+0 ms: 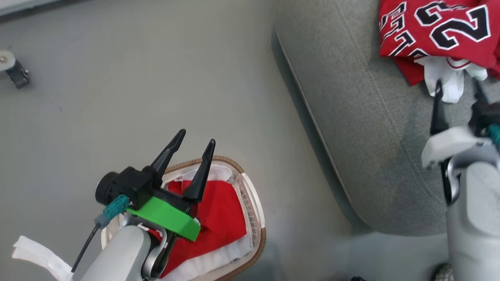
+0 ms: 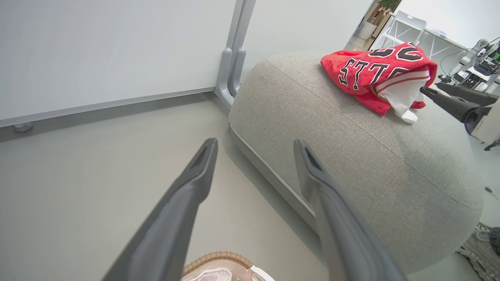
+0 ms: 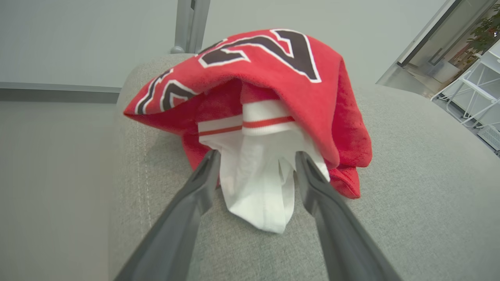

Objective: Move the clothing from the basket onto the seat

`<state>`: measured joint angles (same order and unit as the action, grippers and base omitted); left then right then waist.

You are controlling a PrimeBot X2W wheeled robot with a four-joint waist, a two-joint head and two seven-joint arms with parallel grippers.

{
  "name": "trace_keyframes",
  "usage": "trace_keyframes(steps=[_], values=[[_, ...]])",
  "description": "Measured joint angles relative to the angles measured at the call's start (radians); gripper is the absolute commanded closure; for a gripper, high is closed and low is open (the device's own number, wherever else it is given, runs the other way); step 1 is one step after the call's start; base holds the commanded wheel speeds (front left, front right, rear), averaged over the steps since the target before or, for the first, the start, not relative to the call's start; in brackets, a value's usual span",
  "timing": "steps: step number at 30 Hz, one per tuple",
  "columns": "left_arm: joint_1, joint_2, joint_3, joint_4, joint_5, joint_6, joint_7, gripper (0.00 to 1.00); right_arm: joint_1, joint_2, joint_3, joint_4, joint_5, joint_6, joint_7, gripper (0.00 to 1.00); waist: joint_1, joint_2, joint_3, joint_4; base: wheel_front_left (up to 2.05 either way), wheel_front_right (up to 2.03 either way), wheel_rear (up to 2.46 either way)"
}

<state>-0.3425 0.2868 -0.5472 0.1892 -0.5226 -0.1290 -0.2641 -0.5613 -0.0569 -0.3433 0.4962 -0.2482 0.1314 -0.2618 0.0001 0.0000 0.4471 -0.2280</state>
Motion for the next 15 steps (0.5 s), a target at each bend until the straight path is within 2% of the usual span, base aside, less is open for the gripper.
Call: trace_keyframes(steps=[7,15], values=[[0.066,-0.079,0.091,0.073,0.023,0.0,0.0,0.0,0.186,-0.005,0.07,-0.126,0.146,0.0,0.0,0.0,-0.0001,0.0,-0.115,0.021,0.0,0.0,0.0],[0.15,-0.129,0.259,0.147,0.115,0.0,0.0,0.0,0.31,0.007,0.17,-0.164,0.241,0.0,-0.001,0.0,-0.0002,0.0,-0.225,0.11,0.0,0.0,0.0]])
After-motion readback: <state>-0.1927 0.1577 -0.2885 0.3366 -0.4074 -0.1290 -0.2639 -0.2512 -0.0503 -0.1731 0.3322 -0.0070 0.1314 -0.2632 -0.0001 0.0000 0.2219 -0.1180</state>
